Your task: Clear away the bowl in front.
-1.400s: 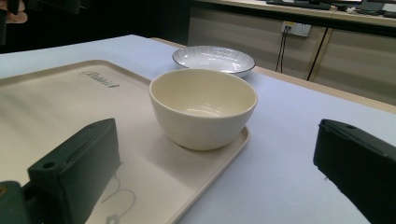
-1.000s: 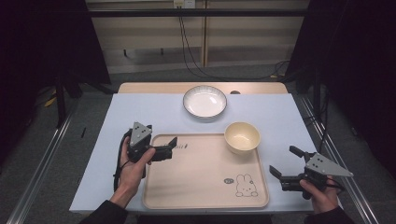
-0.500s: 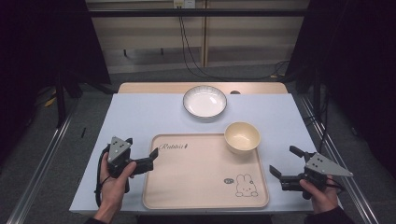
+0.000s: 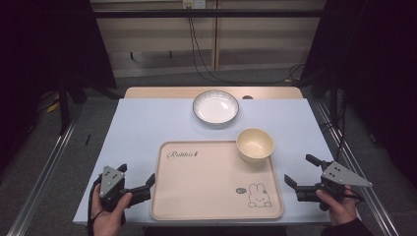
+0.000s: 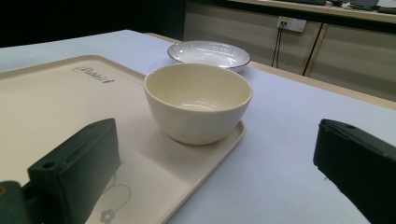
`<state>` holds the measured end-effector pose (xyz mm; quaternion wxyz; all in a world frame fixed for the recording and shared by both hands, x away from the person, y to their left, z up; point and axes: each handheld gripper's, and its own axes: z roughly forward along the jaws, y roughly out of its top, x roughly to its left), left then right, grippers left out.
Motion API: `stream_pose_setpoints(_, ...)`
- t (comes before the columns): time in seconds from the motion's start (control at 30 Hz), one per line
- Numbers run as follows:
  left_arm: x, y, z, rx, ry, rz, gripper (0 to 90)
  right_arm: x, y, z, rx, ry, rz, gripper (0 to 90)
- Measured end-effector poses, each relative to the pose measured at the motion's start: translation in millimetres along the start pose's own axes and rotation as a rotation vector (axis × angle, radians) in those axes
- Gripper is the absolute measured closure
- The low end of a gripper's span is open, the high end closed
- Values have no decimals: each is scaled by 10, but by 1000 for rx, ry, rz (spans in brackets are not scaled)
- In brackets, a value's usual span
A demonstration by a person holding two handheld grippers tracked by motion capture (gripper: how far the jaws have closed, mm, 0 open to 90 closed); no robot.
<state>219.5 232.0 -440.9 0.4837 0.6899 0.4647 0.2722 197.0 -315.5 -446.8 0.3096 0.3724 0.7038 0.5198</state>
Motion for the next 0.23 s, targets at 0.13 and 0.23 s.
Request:
stream_pose_setpoints(0.13,93,-19,-87,-19,8,-48,18,-40,-19,20,19,-11,31,5)
stream_pose_setpoints(0.23,104,-15,-96,-28,21,-41,17,-57,-24,31,28,-11,32,5)
